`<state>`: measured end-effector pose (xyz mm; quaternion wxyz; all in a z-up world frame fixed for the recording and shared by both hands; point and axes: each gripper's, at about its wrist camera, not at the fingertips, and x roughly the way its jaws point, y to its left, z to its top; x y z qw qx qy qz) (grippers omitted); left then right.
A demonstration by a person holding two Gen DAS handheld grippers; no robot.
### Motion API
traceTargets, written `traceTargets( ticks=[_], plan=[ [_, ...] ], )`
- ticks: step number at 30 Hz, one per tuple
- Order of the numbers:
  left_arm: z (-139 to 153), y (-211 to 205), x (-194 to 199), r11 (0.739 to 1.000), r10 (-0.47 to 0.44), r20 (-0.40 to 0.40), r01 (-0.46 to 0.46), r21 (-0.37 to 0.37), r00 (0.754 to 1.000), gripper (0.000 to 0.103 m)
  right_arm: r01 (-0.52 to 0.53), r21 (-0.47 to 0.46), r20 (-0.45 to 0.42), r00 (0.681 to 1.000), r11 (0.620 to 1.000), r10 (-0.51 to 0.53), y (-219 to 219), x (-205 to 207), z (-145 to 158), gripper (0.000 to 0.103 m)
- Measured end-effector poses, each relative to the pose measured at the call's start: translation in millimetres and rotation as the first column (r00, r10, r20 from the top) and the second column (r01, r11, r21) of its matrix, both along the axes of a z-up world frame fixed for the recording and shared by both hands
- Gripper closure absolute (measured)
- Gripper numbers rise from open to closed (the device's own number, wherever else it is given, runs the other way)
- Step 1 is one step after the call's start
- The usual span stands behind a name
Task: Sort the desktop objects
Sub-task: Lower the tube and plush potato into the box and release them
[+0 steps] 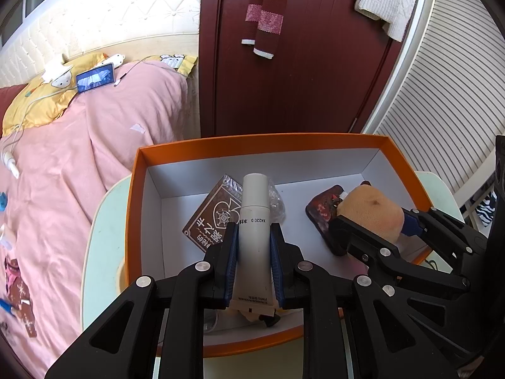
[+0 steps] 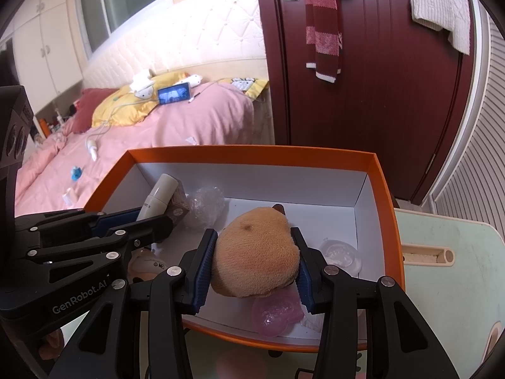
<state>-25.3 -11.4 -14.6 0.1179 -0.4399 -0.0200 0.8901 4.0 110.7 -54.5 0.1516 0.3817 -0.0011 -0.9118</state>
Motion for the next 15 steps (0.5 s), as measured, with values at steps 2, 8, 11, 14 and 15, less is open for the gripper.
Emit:
traceTargets(
  ticks=[2, 8, 11, 14, 15],
  plan=[
    [-0.1, 0.4, 0.2, 1.000, 0.000, 0.000, 0.000, -0.002, 1.000, 0.082, 0.000, 0.001, 0.000, 1.000, 1.000, 0.000, -0.1, 0.2, -0.3, 0.059],
    [-0.4, 0.9, 0.5, 1.000, 0.001, 0.001, -0.001, -0.002, 1.000, 0.082, 0.002, -0.004, 0.000, 1.000, 1.000, -0.002, 2.1, 0.9, -0.2, 0.059],
    [-0.6, 0.8, 1.1, 1.000, 0.000, 0.001, 0.000, 0.001, 1.000, 0.082, 0.002, -0.005, -0.001, 1.000, 1.000, -0.002, -0.3, 1.8, -1.8, 0.059],
    [0.7, -2.0, 2.4, 0.999, -0.005, 0.006, 0.004, 0.039, 1.000, 0.078, 0.001, -0.018, -0.005, 1.000, 1.000, -0.001, 1.9, 1.1, 1.6, 0.056],
    [3.0, -4.6, 4.5, 0.999, 0.007, -0.007, -0.007, 0.053, 1.000, 0.077, 0.001, -0.025, -0.008, 1.000, 1.000, -0.001, 2.5, 1.5, 2.8, 0.055]
  ],
)
